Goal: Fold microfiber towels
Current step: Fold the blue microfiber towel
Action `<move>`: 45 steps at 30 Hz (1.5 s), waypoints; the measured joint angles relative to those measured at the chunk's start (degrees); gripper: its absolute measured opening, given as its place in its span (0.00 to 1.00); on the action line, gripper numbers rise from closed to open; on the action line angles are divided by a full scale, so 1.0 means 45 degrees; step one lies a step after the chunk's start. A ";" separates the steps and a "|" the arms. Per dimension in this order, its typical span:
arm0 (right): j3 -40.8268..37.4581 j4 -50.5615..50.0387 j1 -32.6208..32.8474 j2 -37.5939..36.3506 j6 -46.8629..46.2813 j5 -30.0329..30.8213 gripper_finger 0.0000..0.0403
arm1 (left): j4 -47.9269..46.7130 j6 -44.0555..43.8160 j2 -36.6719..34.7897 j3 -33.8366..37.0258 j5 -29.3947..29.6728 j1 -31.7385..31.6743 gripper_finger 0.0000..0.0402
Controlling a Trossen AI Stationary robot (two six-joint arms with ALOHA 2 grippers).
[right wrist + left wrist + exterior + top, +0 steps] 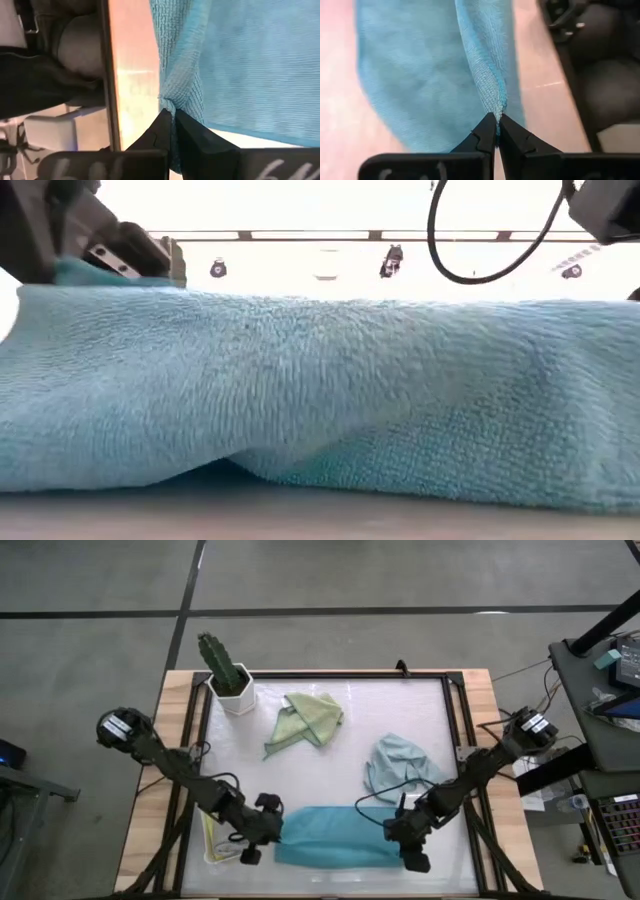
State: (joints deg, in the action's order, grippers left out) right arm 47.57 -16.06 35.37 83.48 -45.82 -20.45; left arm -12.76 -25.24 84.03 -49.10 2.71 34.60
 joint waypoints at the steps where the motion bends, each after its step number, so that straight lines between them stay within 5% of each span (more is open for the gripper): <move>1: 0.0000 -0.0155 -0.0097 -0.0119 0.0076 0.0124 0.02 | -0.0161 0.0002 0.0000 0.0000 0.0120 -0.0081 0.00; 12: 0.0000 -0.3393 -0.1428 -0.0450 0.0521 0.2156 0.02 | -0.2143 0.0011 0.0024 0.0037 0.1564 -0.1067 0.00; 26: 0.0000 -0.3665 -0.1929 -0.0450 0.1048 0.2577 0.02 | -0.1861 0.0020 0.0044 0.0596 0.1610 -0.1785 0.00; 35: 0.0000 -0.4422 -0.1980 -0.0455 0.0499 0.2988 0.15 | -0.1854 0.0010 0.0049 0.0787 0.1904 -0.1785 0.01; 45: -0.0002 -0.5199 -0.1980 -0.0852 0.0494 0.2881 0.29 | -0.1976 -0.0096 0.0045 0.0717 0.2017 -0.1834 0.21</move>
State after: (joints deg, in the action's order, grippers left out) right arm 47.56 -39.46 26.46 79.64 -43.59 -7.49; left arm -21.65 -25.67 84.23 -45.88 11.79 26.35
